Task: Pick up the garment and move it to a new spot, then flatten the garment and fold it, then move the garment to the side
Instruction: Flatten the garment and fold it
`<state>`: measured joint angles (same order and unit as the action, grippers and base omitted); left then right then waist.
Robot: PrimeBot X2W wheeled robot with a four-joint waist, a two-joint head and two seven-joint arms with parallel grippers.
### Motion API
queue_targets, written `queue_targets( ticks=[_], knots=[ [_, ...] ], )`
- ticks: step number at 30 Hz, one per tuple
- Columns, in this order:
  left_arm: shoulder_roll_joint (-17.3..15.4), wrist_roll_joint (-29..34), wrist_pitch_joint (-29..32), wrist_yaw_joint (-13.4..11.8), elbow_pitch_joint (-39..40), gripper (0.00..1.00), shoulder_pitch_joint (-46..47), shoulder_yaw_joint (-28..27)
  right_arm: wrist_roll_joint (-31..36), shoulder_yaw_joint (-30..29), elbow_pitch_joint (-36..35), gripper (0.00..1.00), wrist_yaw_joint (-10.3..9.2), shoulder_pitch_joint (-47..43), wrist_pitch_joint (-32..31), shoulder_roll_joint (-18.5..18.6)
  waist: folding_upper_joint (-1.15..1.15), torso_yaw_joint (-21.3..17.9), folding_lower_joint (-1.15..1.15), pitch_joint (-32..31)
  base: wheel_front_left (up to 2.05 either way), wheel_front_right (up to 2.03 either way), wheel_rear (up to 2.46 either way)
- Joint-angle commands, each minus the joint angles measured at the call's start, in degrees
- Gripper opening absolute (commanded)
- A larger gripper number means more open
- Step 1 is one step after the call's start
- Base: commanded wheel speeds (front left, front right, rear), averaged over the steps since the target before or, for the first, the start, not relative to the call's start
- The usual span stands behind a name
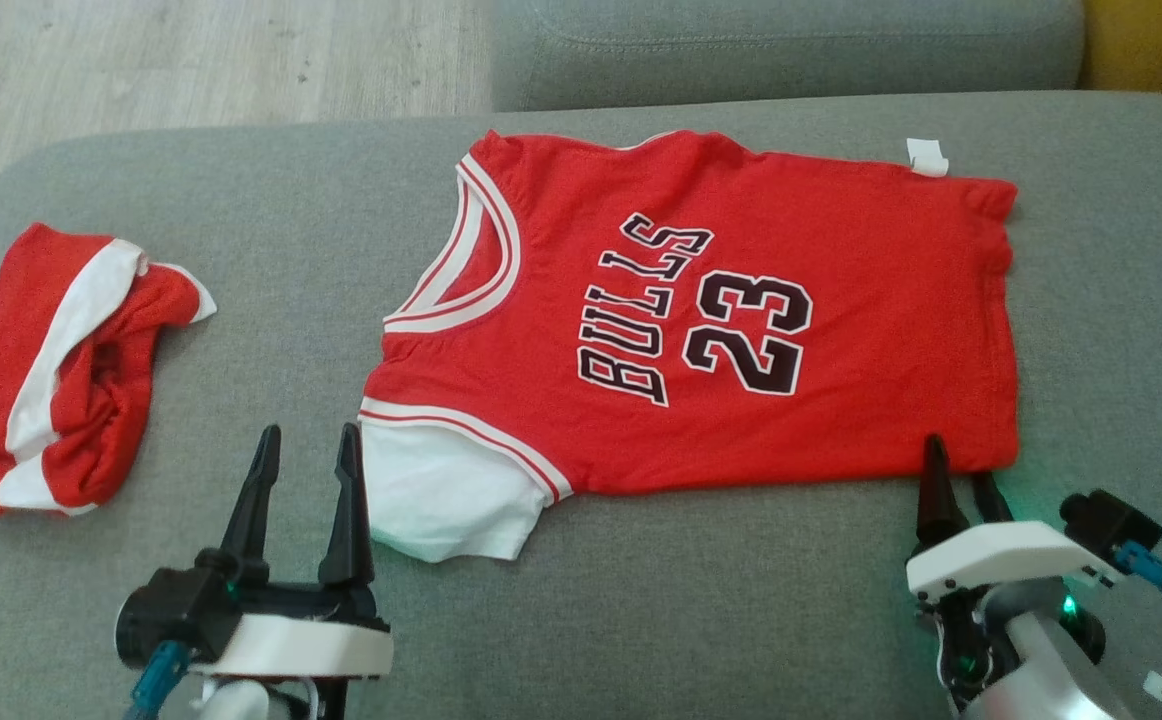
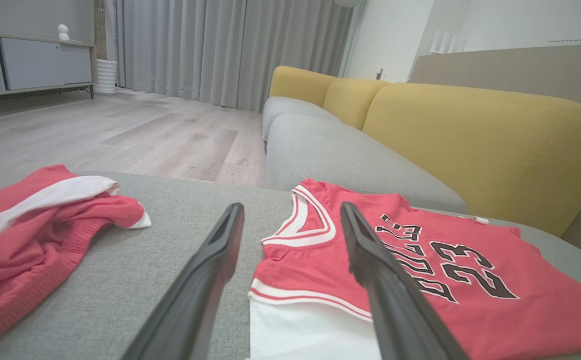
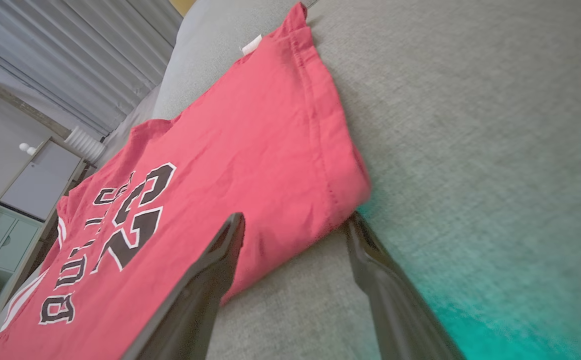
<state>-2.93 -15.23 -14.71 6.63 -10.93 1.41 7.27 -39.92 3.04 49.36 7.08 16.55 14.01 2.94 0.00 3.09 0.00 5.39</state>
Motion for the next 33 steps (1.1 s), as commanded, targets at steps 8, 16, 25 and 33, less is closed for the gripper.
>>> queue_targets(
  ticks=[8, 16, 25, 33],
  knots=[
    [0.0, -0.2, -0.3, 0.2, 1.8, 1.00, 3.1, -2.0, -1.7, 4.2, 1.4, 0.00, 0.41, 5.0, 0.5, -0.1, 0.00, 0.0, 0.00, 1.1, 0.00, 0.00, 0.00],
    [0.0, -0.5, -0.3, 0.1, 1.1, 1.00, 2.7, -2.3, 2.5, -3.5, -2.7, 0.00, 0.41, 2.7, 1.0, 1.5, 0.00, -1.4, 0.00, -0.6, 0.00, 0.00, 0.00],
    [0.0, -0.9, -0.3, 0.0, 1.1, 1.00, 1.7, -2.3, 12.8, -12.9, -9.6, 0.00, 0.41, -3.3, 1.0, 0.9, 0.00, -2.4, 0.00, -2.3, 0.00, 0.00, 0.00],
    [0.0, -1.5, -0.3, -0.1, 1.2, 1.00, 1.4, -1.3, 24.7, -18.6, -10.0, 0.00, 0.41, -0.4, 1.0, 0.1, 0.00, -1.5, 0.00, -2.2, 0.00, 0.00, 0.00]
  ],
)
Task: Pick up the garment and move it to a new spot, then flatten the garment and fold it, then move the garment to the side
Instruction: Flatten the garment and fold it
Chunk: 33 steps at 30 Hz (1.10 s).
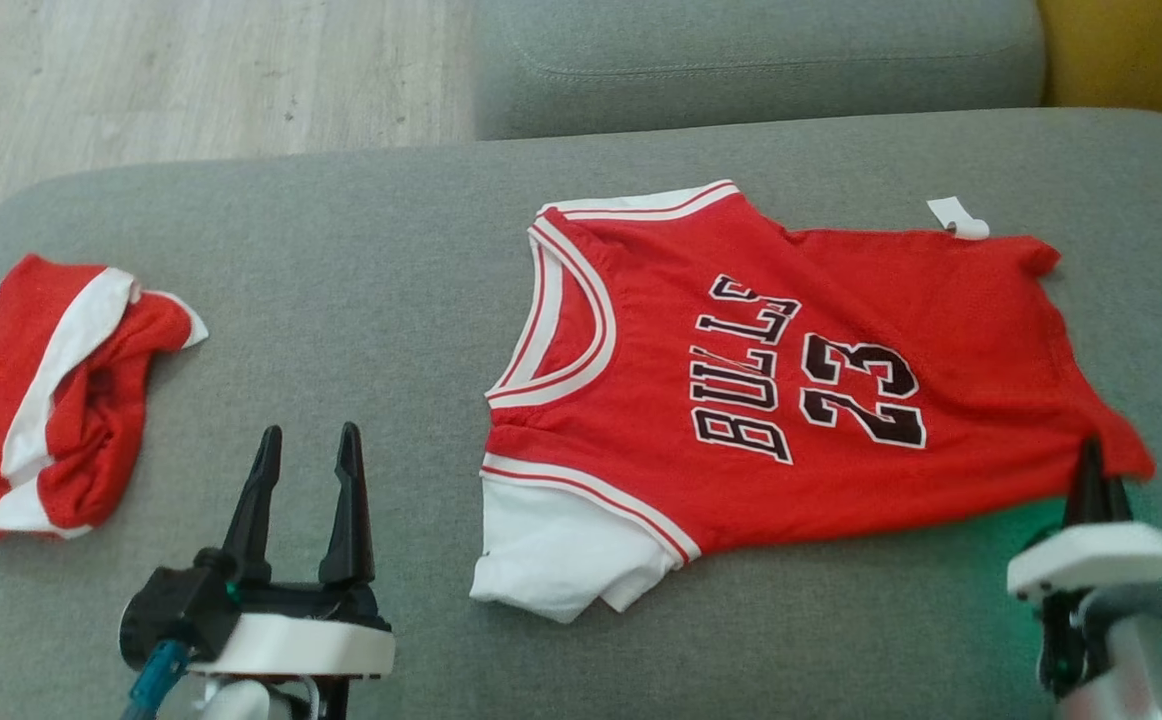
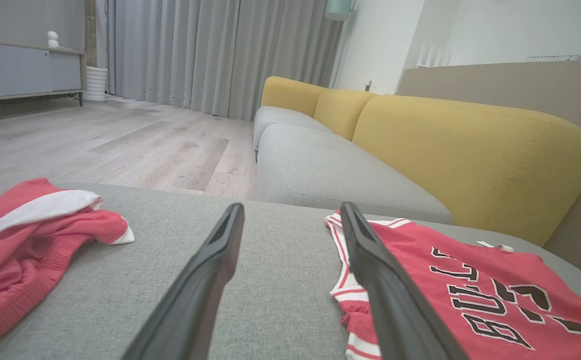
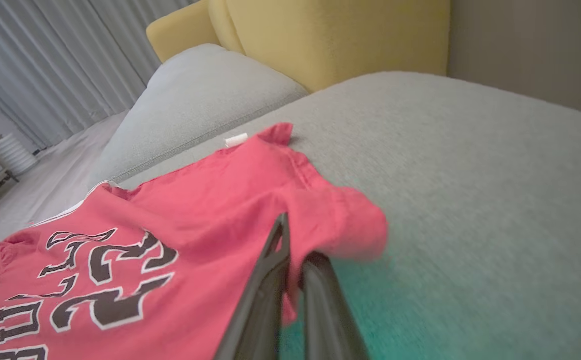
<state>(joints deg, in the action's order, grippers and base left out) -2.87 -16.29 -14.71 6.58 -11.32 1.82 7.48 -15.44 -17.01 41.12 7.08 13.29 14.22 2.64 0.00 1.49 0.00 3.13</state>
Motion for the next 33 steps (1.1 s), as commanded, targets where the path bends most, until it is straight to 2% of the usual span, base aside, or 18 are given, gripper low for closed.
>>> queue_targets(
  ticks=[1, 7, 13, 19, 20, 21, 22, 26, 30, 33],
  knots=[
    [0.0, -0.5, -0.3, 0.0, 1.6, 1.00, 1.0, -1.4, 2.2, 1.0, -1.5, 0.00, 0.41, 3.7, 0.8, 0.4, 0.00, 0.4, 0.00, 0.3, 0.00, 0.00, 0.00],
    [0.0, -0.7, -0.3, 0.0, 1.2, 1.00, 1.5, -0.8, 7.4, 1.8, 2.9, 0.00, 0.41, 9.7, -0.2, 0.3, 0.00, 2.4, 0.00, 1.1, 0.00, 0.00, 0.00],
    [0.0, -0.9, -0.3, 0.1, 0.5, 1.00, 2.2, 0.5, 11.1, 3.5, 11.9, 0.00, 0.41, 15.7, -1.3, 0.2, 0.00, 5.5, 0.00, 2.1, 0.00, 0.00, 0.00],
    [0.0, -1.2, -0.3, 0.1, 0.3, 1.00, 2.6, 0.9, 16.0, 0.7, 18.3, 0.00, 0.41, 19.0, -1.0, 0.2, 0.00, 7.8, 0.00, 3.0, 0.00, 0.00, 0.00],
    [0.0, -1.2, -0.3, 0.1, 0.3, 1.00, 2.8, 0.9, 16.8, -0.2, 18.9, 0.27, 0.41, 19.4, -0.9, 0.2, 0.00, 8.1, 0.00, 3.1, 0.00, 0.00, 0.00],
    [0.0, -1.3, -0.3, 0.0, 0.3, 1.00, 2.9, 0.9, 17.9, -0.9, 19.2, 0.92, 0.41, 19.7, -0.7, 0.2, 0.00, 8.3, 0.00, 3.2, 0.00, 0.00, 0.00],
    [0.0, -1.4, -0.3, 0.0, 0.3, 1.00, 2.9, 0.9, 18.6, -1.6, 19.7, 1.00, 0.41, 20.0, -0.5, 0.2, 0.00, 8.4, 0.00, 3.3, 0.00, 0.00, 0.00],
    [0.0, -1.5, -0.3, -0.2, 0.3, 1.00, 3.0, 0.7, 19.4, -1.8, 22.2, 1.00, 0.41, 21.3, 0.1, 0.2, 0.00, 8.2, 0.00, 3.5, 0.00, 0.00, 0.00],
    [0.0, -1.5, -0.3, -0.3, 0.2, 1.00, 3.0, 0.4, 18.6, 0.9, 23.9, 1.00, 0.41, 22.5, 0.5, 0.2, 0.00, 7.4, 0.00, 3.3, 0.00, 0.00, 0.00],
    [0.0, -1.5, -0.3, -0.2, 0.1, 1.00, 3.2, 0.4, 13.4, 8.5, 25.5, 1.00, 0.41, 24.0, 0.7, 0.2, 0.00, 6.4, 0.00, 2.9, 0.00, 0.00, 0.00]
  ],
)
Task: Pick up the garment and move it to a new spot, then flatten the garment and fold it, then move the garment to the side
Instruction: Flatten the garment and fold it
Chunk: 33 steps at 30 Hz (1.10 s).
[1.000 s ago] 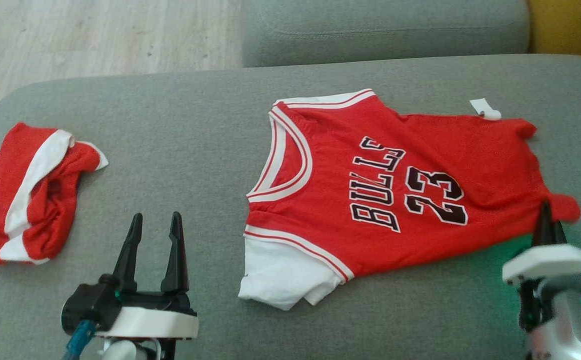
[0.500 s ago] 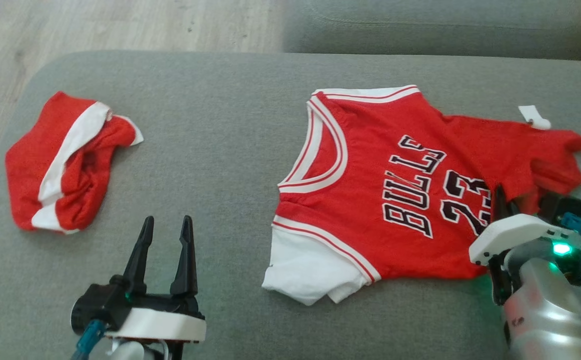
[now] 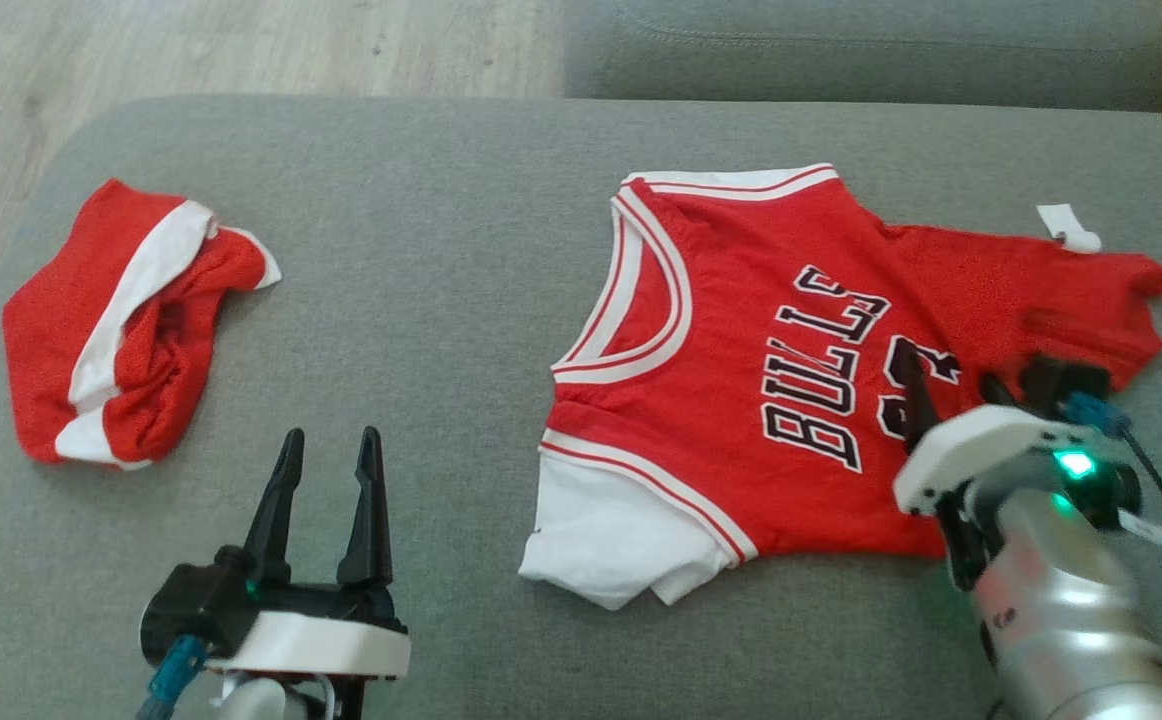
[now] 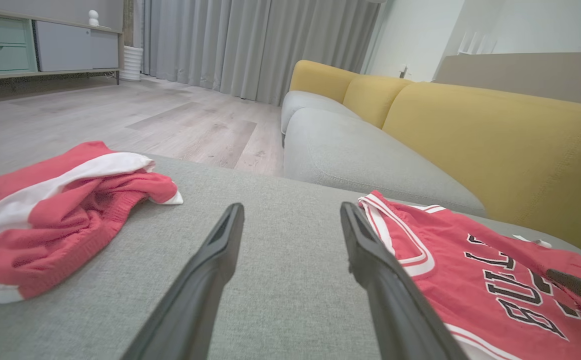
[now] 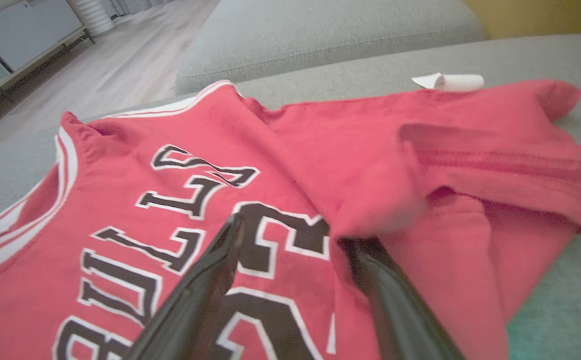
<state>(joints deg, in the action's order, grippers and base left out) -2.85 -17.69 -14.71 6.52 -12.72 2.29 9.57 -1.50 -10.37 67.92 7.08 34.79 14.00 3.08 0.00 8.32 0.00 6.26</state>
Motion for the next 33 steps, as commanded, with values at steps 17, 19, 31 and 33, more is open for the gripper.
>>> queue_targets(
  ticks=[17, 19, 31, 33],
  knots=[
    [0.0, -0.4, -0.3, -0.4, 2.1, 1.00, 2.3, -2.4, -15.6, 20.5, -14.3, 1.00, 0.41, -2.7, 1.0, -0.2, 0.00, -2.8, 0.00, -2.8, 0.00, 0.00, 0.00],
    [0.0, -0.5, -0.3, -0.4, 2.5, 1.00, 2.1, -2.6, -14.7, 17.9, -17.8, 1.00, 0.41, -5.0, 1.0, 0.0, 0.00, -3.1, 0.00, -3.1, 0.00, 0.00, 0.00],
    [0.0, -0.2, -0.3, -0.8, 5.4, 1.00, 0.6, -3.3, -13.2, 6.1, -41.9, 1.00, 0.41, -23.1, 1.0, 0.0, 0.00, -5.8, 0.00, -3.8, 0.00, 0.00, 0.00],
    [0.0, -0.1, -0.3, -0.7, 5.3, 1.00, 0.3, -3.2, -12.9, 5.1, -44.6, 1.00, 0.41, -25.7, 1.0, -0.1, 0.00, -6.1, 0.00, -4.0, 0.00, 0.00, 0.00]
  ],
)
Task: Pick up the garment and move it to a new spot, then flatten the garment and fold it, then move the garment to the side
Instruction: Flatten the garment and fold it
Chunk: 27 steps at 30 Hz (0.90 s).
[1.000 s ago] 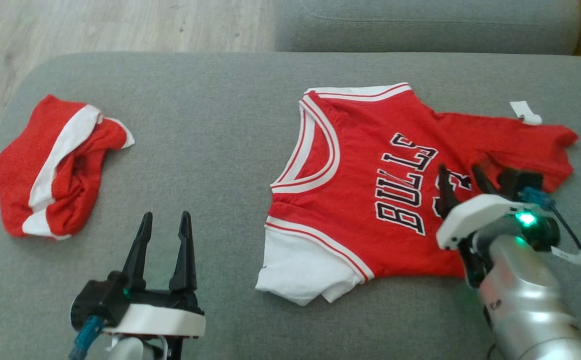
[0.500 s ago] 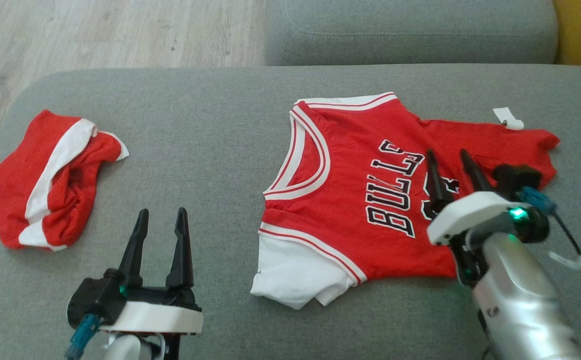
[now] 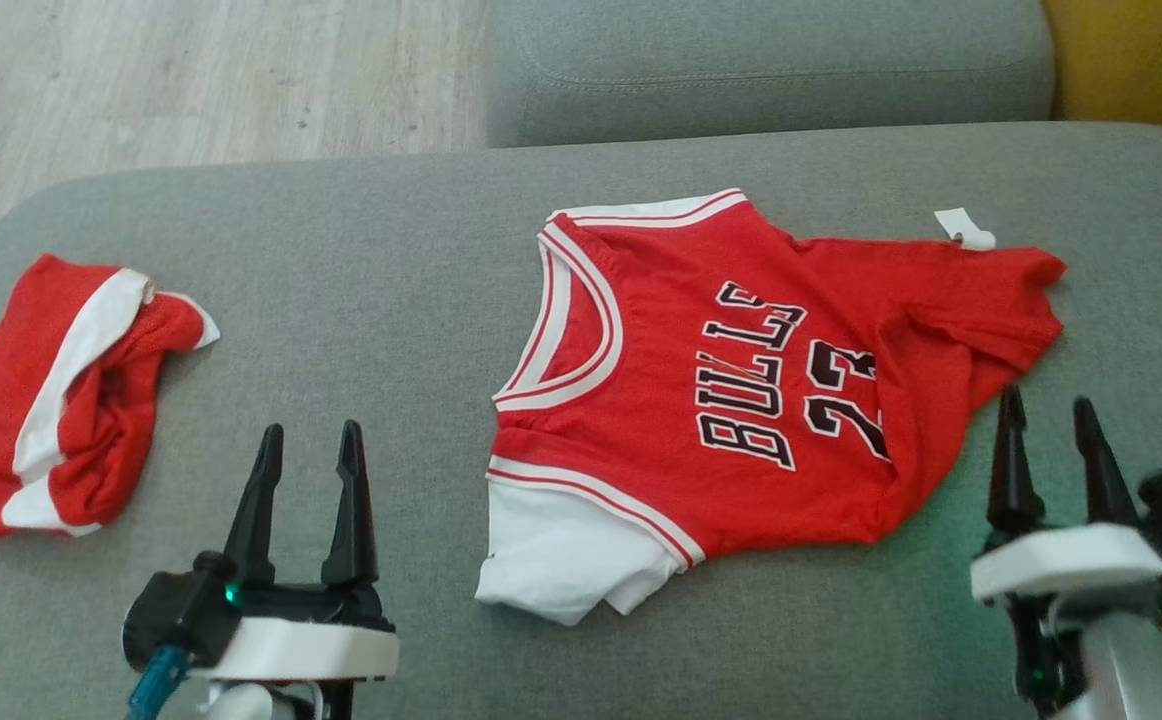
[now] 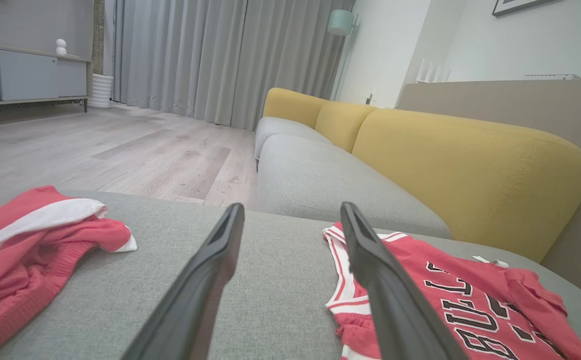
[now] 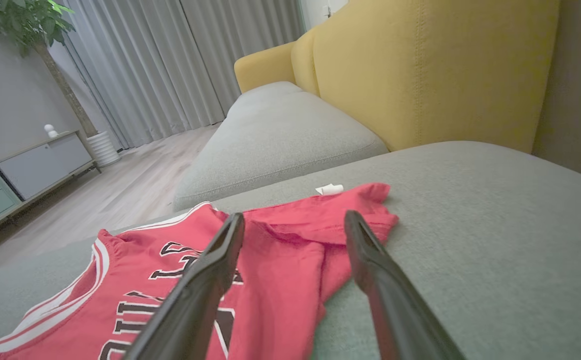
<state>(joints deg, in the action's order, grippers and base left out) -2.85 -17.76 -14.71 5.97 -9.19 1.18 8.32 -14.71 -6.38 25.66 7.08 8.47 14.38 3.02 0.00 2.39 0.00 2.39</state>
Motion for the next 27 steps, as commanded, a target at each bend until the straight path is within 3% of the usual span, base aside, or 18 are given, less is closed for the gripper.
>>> queue_targets(
  ticks=[1, 11, 18, 22, 27],
  knots=[
    [0.0, -0.1, -0.3, -0.2, 1.7, 1.00, 1.2, -1.8, 0.2, 0.8, -3.2, 1.00, 0.41, -0.6, 0.6, 0.0, 0.00, -0.3, 0.00, -0.3, 0.00, 0.00, 0.00],
    [0.0, -0.4, -0.3, 0.4, -0.4, 1.00, 0.3, -0.5, -1.3, 0.7, -5.3, 1.00, 0.41, -3.5, 0.6, -0.1, 0.00, -0.8, 0.00, -0.4, 0.00, 0.00, 0.00],
    [-0.3, -1.1, -0.3, 1.4, -9.0, 1.00, 1.0, 7.5, -1.1, 0.0, -4.5, 1.00, 0.41, -3.1, 0.6, -0.1, 0.00, -0.6, 0.00, -0.6, 0.00, 0.00, 0.00],
    [-3.3, -3.0, -0.3, 1.5, -14.1, 1.00, 3.0, 15.7, -1.2, 0.1, -3.8, 1.00, 0.41, -3.0, 0.6, -0.1, 0.00, -0.9, 0.00, -0.4, 0.00, 0.00, 0.00],
    [-4.4, -5.6, -0.3, 1.5, -19.7, 1.00, 5.4, 18.2, -1.4, 0.5, -2.9, 1.00, 0.41, -2.9, 0.6, -0.1, 0.00, -1.5, 0.00, -0.5, 0.00, 0.00, 0.00]
  ],
)
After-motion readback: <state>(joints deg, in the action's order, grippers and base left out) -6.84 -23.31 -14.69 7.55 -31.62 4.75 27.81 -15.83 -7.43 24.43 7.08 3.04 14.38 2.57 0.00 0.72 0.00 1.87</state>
